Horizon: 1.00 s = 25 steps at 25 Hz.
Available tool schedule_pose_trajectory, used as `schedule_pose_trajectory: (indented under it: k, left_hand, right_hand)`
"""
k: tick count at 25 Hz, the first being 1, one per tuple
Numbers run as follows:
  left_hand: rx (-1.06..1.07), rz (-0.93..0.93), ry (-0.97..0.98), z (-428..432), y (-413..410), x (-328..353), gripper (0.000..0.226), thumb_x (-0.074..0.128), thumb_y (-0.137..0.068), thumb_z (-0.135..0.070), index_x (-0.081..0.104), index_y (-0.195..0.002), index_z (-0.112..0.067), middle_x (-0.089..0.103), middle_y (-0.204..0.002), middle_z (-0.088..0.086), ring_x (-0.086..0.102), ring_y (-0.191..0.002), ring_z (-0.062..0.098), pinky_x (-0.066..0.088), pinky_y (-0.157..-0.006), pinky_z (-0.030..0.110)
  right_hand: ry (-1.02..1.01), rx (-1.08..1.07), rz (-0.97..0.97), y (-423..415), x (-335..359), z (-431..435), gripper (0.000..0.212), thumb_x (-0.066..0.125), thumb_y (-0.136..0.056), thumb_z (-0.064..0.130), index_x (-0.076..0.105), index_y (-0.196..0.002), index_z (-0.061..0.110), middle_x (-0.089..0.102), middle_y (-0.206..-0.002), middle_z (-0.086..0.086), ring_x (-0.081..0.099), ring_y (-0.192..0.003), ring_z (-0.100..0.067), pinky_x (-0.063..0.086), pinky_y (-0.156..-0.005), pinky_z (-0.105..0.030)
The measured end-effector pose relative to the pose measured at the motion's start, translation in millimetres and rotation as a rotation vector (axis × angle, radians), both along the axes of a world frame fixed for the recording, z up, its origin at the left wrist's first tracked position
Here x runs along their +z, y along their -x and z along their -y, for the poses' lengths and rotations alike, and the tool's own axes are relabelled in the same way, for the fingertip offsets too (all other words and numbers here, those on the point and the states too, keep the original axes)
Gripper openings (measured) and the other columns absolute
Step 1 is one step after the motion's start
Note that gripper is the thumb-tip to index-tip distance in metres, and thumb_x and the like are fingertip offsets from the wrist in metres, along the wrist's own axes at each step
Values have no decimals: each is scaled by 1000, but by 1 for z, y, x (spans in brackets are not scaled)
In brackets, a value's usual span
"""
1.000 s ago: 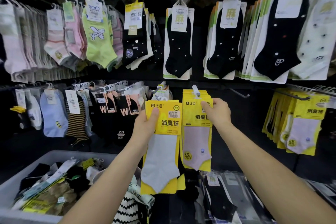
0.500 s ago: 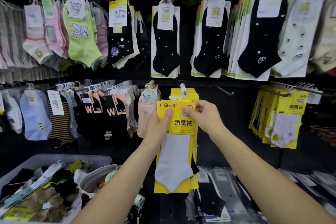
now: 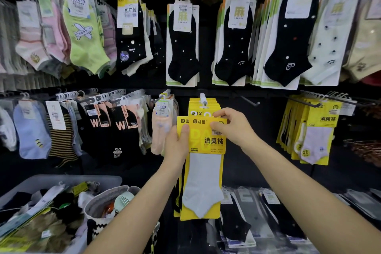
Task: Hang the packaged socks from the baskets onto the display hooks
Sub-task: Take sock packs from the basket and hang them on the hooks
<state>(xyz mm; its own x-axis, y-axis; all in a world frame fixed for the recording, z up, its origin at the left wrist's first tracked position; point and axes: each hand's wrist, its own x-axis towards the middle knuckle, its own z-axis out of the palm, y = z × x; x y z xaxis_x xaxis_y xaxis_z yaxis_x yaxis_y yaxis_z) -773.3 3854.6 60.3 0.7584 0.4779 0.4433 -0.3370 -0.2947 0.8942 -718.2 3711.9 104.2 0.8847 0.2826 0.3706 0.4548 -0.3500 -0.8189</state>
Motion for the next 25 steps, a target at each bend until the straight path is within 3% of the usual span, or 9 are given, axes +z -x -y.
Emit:
schedule_pose_trajectory:
  k: [3, 6, 8, 10, 12, 15, 17, 20, 25]
  left_hand:
    - [22, 19, 5, -1, -1, 2, 28, 40, -99, -20, 55, -75, -18, 54, -63, -9, 51, -48, -15, 36, -45, 3]
    - [-4, 16, 12, 0, -1, -1, 29, 39, -100, -20, 58, -78, -14, 59, -69, -4, 55, -57, -7, 39, -50, 7]
    - [-49, -18, 63, -1, 0, -6, 28, 38, -100, -21, 61, -87, -12, 64, -81, 1, 59, -70, 5, 47, -61, 17]
    - [-38, -18, 105, -7, 2, -9, 26, 39, -100, -21, 60, -86, -20, 64, -82, -4, 60, -73, 6, 49, -63, 15]
    - [-17, -20, 154, -19, 4, -9, 23, 40, -100, -21, 60, -90, -23, 67, -88, 0, 64, -81, 13, 54, -72, 24]
    - [31, -64, 197, -42, 7, -9, 22, 42, -99, -25, 59, -102, -10, 68, -102, 13, 66, -93, 27, 54, -84, 43]
    - [52, -74, 189, -55, 10, -9, 26, 42, -99, -27, 58, -103, -7, 68, -103, 16, 66, -93, 29, 53, -85, 47]
    - [64, -66, 165, -72, 17, -8, 26, 42, -99, -28, 58, -103, -8, 68, -102, 16, 66, -92, 28, 54, -84, 48]
    - [84, -56, 205, -88, 24, -7, 21, 42, -99, -28, 58, -97, -16, 69, -100, 13, 67, -92, 28, 54, -84, 46]
  right_hand:
    - [-31, -13, 112, 2, 2, -7, 3, 64, -85, 34, 62, -83, 35, 61, -90, 4, 58, -87, -13, 51, -74, -31]
    - [-78, -85, 192, 2, -6, -13, 10, 63, -87, 27, 67, -79, 32, 62, -79, 10, 58, -81, -11, 48, -69, -24]
    - [-133, -94, 125, 1, -7, -13, 16, 67, -84, 25, 69, -70, 32, 65, -77, 14, 61, -82, -12, 53, -75, -32]
    - [-195, -107, 53, -5, 0, -11, 24, 67, -83, 21, 69, -61, 31, 65, -71, 14, 61, -78, -13, 55, -77, -40]
    - [-156, -145, 68, -13, 10, -9, 24, 65, -85, 22, 66, -62, 32, 65, -73, 12, 61, -78, -13, 54, -76, -39]
    - [-105, -167, 118, -25, 26, -14, 17, 63, -86, 24, 66, -71, 28, 65, -78, 9, 62, -81, -13, 53, -70, -30]
    - [-81, -174, 144, -30, 33, -22, 16, 63, -86, 23, 67, -71, 28, 63, -75, 13, 59, -76, -8, 48, -63, -23]
    - [-3, -210, 155, -34, 34, -35, 25, 64, -85, 25, 63, -62, 34, 62, -73, 15, 58, -72, -5, 47, -58, -23]
    - [-51, -192, 90, -39, 29, -36, 21, 64, -85, 22, 68, -67, 31, 63, -71, 14, 60, -74, -11, 48, -62, -26]
